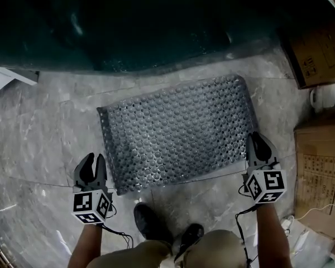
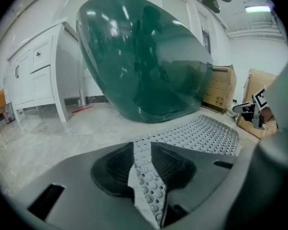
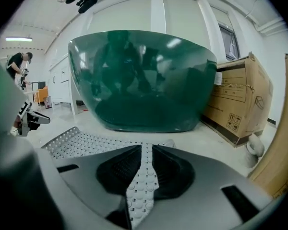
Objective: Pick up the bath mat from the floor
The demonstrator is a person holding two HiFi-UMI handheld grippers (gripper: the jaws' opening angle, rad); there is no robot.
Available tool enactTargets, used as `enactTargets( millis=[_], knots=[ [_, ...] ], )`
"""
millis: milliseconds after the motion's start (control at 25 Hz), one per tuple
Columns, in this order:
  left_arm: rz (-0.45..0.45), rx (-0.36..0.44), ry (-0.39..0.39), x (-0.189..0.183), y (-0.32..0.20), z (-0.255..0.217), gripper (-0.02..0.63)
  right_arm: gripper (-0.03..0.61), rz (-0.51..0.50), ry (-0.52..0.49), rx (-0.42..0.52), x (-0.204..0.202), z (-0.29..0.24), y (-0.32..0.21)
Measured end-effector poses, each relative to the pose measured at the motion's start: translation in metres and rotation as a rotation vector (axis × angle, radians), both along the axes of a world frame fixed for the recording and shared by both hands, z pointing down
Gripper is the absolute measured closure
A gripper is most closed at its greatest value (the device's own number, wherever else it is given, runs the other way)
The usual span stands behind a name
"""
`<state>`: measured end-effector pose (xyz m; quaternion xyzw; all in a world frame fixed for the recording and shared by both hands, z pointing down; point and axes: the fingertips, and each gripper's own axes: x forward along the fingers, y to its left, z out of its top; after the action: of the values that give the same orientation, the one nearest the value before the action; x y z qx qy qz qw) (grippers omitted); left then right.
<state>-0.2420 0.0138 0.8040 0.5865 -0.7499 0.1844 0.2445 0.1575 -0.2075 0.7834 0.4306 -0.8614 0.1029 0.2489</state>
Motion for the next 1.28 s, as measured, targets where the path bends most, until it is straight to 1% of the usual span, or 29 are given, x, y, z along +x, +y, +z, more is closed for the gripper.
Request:
enactTargets(
  millis=[40, 80, 200, 320, 560, 640, 680, 800, 920, 1040, 1280],
  knots=[
    [-0.004, -0.001, 0.01, 0.0, -0.001, 0.004, 0.497, 0.49, -0.005, -0.001, -0.007, -0.002, 0.004, -0.001],
    [-0.007, -0.005, 0.02, 0.001, -0.003, 0.009, 0.465, 0.452, -0.009, 0.0, -0.011, -0.003, 0.007, -0.003],
    [-0.004, -0.024, 0.048, 0.006, -0.006, 0.023, 0.416, 0.429, -0.016, 0.003, -0.003, -0.005, 0.013, -0.01],
    [0.003, -0.05, 0.065, 0.011, -0.006, 0.037, 0.39, 0.396, -0.021, 0.005, 0.0, -0.004, 0.018, -0.015],
    [-0.015, -0.084, 0.097, 0.006, -0.008, 0.062, 0.365, 0.366, -0.001, 0.021, 0.004, 0.009, 0.028, -0.023],
    [-0.031, -0.094, 0.111, 0.003, -0.007, 0.066, 0.358, 0.339, 0.0, 0.02, -0.008, 0.011, 0.034, -0.024],
    [-0.04, -0.096, 0.112, 0.001, -0.007, 0.067, 0.354, 0.317, 0.001, 0.018, -0.013, 0.011, 0.037, -0.024],
    [-0.052, -0.095, 0.106, 0.001, -0.008, 0.068, 0.345, 0.298, 0.001, 0.036, -0.017, 0.017, 0.042, -0.028],
    [-0.038, -0.097, 0.091, 0.003, -0.01, 0.071, 0.322, 0.275, 0.015, 0.06, -0.019, 0.029, 0.047, -0.037],
    [-0.029, -0.099, 0.094, 0.002, -0.012, 0.074, 0.314, 0.258, 0.033, 0.07, -0.047, 0.041, 0.059, -0.047],
    [-0.032, -0.11, 0.135, 0.007, -0.014, 0.081, 0.313, 0.253, 0.045, 0.118, -0.113, 0.062, 0.085, -0.052]
  ],
)
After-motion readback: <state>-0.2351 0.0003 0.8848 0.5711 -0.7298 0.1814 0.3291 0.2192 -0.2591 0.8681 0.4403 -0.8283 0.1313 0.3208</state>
